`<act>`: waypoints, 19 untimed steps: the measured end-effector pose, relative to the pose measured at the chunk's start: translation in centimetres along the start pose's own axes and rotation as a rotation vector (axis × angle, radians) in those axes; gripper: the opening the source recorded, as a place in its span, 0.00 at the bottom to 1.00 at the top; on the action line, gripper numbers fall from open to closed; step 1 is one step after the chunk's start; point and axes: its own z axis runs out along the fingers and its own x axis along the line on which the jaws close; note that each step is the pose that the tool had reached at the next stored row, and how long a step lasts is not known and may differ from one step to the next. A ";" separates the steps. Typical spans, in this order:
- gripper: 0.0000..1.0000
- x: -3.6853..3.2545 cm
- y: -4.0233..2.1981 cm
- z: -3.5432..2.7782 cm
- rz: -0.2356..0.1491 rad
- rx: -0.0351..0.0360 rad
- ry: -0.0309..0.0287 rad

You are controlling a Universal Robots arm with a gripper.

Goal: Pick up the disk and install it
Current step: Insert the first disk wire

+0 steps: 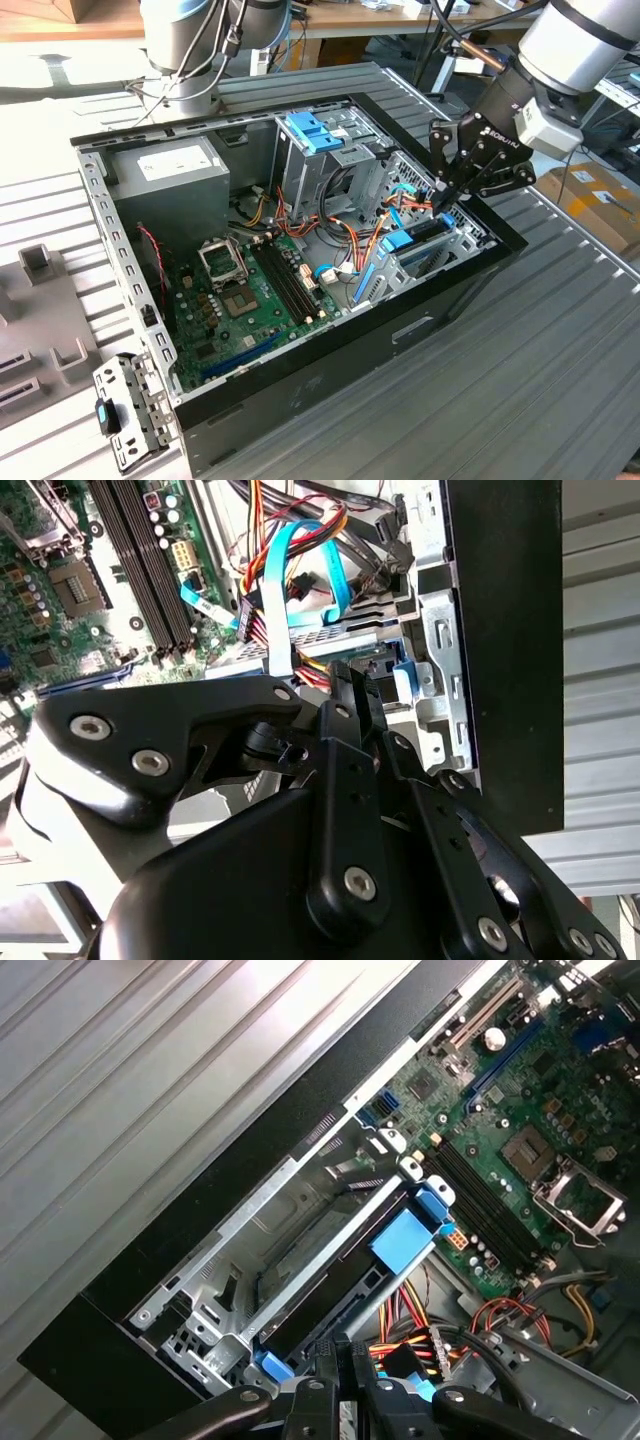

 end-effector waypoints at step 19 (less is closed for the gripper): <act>0.17 0.00 0.00 0.00 0.068 0.0093 -0.0006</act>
